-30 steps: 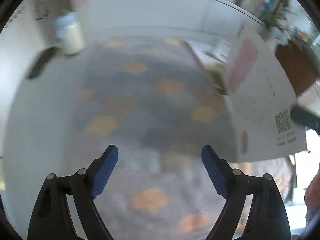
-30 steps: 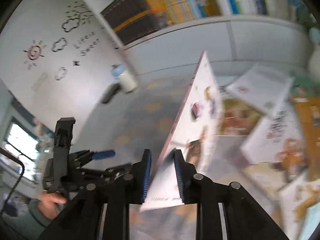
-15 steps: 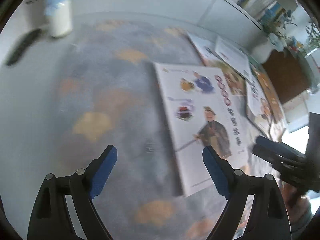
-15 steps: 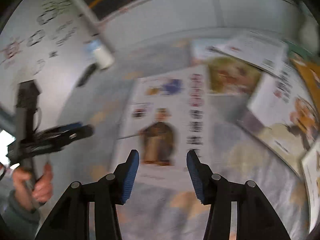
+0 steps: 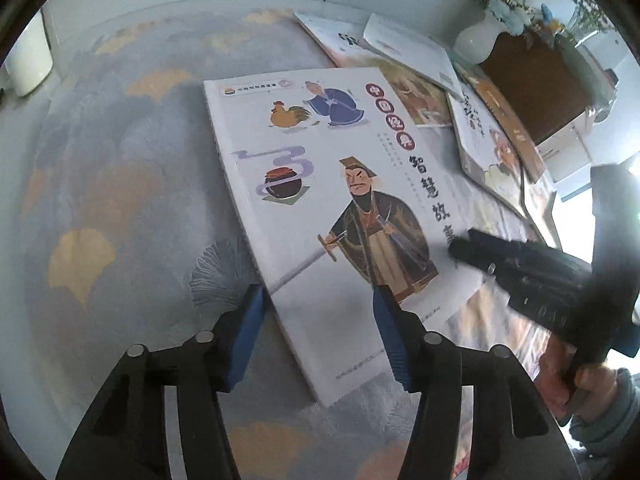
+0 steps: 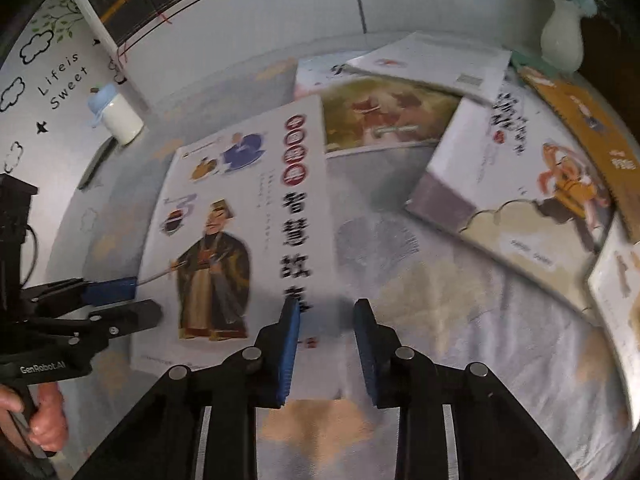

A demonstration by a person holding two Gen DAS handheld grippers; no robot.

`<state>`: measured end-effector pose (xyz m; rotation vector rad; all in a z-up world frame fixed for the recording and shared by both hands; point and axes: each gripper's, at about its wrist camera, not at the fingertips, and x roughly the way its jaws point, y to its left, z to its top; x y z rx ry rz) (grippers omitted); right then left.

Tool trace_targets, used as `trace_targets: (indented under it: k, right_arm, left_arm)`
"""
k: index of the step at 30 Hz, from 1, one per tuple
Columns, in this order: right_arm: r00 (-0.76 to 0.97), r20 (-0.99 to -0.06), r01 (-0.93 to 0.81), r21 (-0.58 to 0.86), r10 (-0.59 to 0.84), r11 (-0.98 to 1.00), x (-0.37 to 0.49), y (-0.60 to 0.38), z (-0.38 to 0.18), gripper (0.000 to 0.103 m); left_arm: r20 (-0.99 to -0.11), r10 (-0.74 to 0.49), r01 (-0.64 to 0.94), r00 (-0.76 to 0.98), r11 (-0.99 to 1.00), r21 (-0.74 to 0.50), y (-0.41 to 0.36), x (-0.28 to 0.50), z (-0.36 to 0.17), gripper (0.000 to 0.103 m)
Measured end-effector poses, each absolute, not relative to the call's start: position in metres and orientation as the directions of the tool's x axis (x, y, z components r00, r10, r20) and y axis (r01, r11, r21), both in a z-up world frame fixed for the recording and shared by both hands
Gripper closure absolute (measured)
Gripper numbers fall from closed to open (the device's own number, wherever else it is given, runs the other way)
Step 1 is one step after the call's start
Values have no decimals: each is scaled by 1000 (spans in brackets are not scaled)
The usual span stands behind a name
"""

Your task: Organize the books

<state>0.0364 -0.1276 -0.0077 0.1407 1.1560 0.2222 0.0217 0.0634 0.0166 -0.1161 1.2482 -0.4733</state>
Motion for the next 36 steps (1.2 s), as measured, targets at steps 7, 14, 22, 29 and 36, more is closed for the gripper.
trace_targets:
  k: [7,14,22,29,36]
  right_arm:
    - [351,-865,-57,363,359,930,21,-124,-10,74]
    - [337,-888,-109,293,313,950,-2,-118,-6,76]
    - [352,-871,-91,332,342,939,-8,-120,-9,76]
    - [350,-846,-46,412,401,910,-12,-132,-13,76]
    - [355,-841,-44,421,408,906,-19,-136,-13,76]
  left_arm:
    - [-816,-535,240,220,840,-486,99,23,13,50]
    - [-853,-490,337,180,845,-414,93,5,16,51]
    - [-717,-658,301,230,749,-590,111,-4,40,52]
    - [-723,-653,286,227,754,-591,99,6,31,51]
    - [-765,-586,208,267,810,-548,98,8,14,74]
